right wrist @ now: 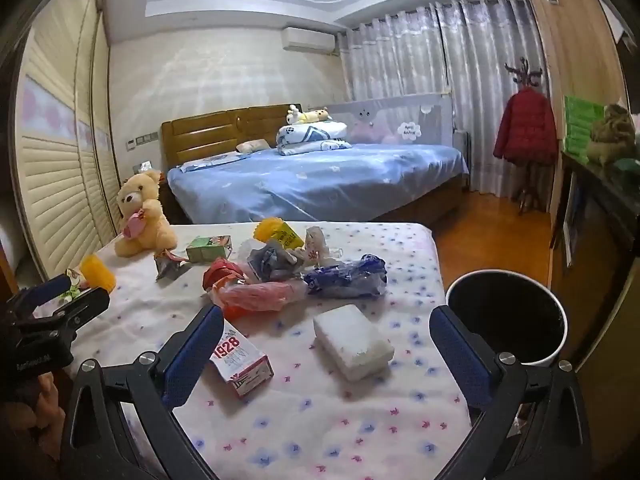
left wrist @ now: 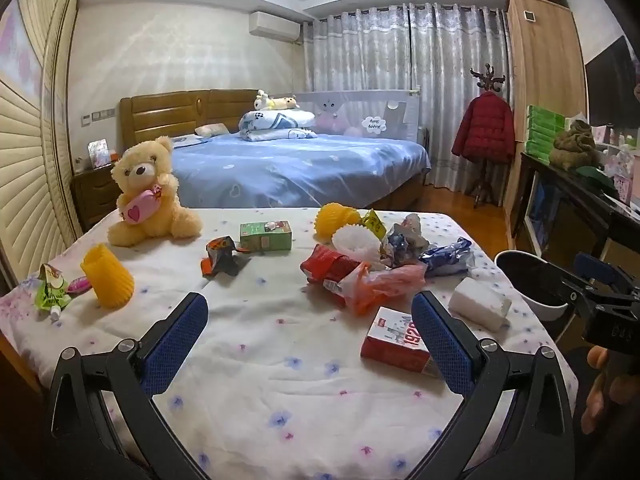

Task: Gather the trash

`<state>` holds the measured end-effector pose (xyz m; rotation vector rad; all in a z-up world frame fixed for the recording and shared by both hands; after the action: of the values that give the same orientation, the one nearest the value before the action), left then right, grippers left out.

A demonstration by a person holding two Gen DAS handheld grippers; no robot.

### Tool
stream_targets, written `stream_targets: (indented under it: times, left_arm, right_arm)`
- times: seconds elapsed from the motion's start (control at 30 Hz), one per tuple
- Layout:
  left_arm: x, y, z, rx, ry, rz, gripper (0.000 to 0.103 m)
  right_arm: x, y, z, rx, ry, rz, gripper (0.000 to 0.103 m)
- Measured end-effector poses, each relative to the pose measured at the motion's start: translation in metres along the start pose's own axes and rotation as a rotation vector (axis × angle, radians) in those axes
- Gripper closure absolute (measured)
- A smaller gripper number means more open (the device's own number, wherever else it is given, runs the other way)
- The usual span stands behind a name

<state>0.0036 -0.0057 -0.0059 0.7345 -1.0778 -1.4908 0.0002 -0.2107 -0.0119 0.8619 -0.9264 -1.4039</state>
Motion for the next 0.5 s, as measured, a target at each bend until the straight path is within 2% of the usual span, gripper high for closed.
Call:
stream_targets:
  times: [0.23,0.5]
  left_arm:
    - [-0.004,0.0,0.002,0.0,0.0,0.0,0.0]
    - [0.001,0.0,0.002,0.003,0.003,-0.004,0.0]
  right_arm:
    - [0.012,0.016,-0.028,-0.009,0.013,-0.015,0.0]
    - [0.012,0.012,-0.027,-0.009,0.027,-0.014,0.0]
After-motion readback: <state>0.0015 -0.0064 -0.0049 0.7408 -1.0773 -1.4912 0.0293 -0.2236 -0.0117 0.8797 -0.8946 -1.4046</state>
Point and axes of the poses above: each gripper's, at about its wrist camera, not at the fingertips, and z roughly against the way its jaws point, x to its right, y to its top, the point moved 2 cm from there along -z, roughly the way its jaws point, and after that the axes turned 13 degrees about -y, right-handed, at the moved point
